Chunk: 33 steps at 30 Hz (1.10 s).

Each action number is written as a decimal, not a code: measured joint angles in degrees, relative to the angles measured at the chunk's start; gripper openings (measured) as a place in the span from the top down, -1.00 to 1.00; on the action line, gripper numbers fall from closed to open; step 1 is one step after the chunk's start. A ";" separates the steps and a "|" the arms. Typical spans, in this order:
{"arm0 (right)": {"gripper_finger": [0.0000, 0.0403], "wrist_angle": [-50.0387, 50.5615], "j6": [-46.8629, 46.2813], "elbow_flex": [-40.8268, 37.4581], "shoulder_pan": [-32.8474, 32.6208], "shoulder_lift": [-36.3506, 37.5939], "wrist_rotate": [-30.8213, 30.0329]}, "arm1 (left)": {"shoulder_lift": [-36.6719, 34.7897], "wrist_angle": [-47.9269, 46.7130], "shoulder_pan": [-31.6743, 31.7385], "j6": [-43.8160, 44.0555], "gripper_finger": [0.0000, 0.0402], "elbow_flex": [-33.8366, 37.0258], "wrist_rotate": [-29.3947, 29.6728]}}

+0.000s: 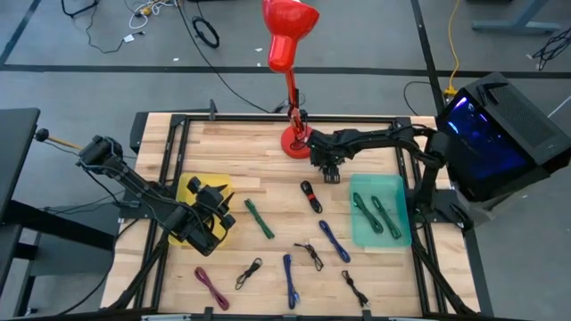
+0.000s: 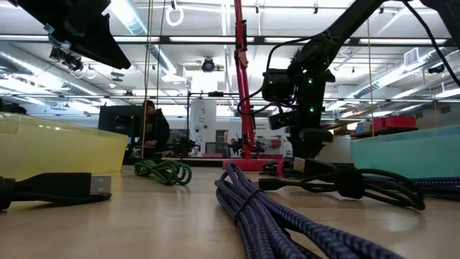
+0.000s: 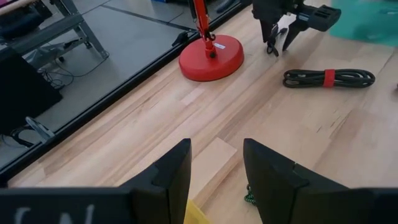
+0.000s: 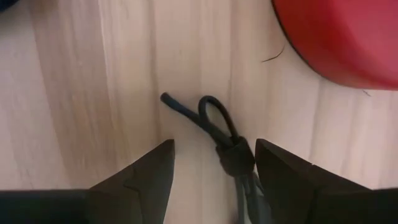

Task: Pick & Place USB Port
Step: Put the black USB cable into the yellow transparent bin

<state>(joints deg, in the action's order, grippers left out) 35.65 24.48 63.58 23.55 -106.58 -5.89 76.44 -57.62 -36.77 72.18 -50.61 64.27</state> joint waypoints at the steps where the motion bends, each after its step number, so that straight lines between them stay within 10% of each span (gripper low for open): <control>1: -0.12 -0.29 -0.06 -0.24 0.00 0.05 -0.02 | 0.00 0.02 0.00 0.00 0.25 0.00 0.00; 6: 0.10 -0.78 -0.13 -0.46 -0.11 0.07 -0.28 | 0.00 0.02 0.00 0.04 0.25 0.00 0.00; 12: 0.87 -1.68 -0.18 -0.49 0.04 0.01 1.49 | 0.00 0.02 0.00 0.09 0.25 0.00 0.00; 20: 0.92 4.03 -5.20 4.05 0.04 0.95 0.29 | 0.00 0.85 0.00 0.16 0.25 0.00 1.20; 33: 0.92 -5.19 -14.12 16.07 -10.00 11.46 24.96 | 0.00 10.87 0.00 -7.46 0.25 0.00 13.52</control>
<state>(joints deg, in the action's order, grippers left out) 30.46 10.36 79.65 13.55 -95.13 19.07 76.44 -46.75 -36.77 64.73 -50.61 77.79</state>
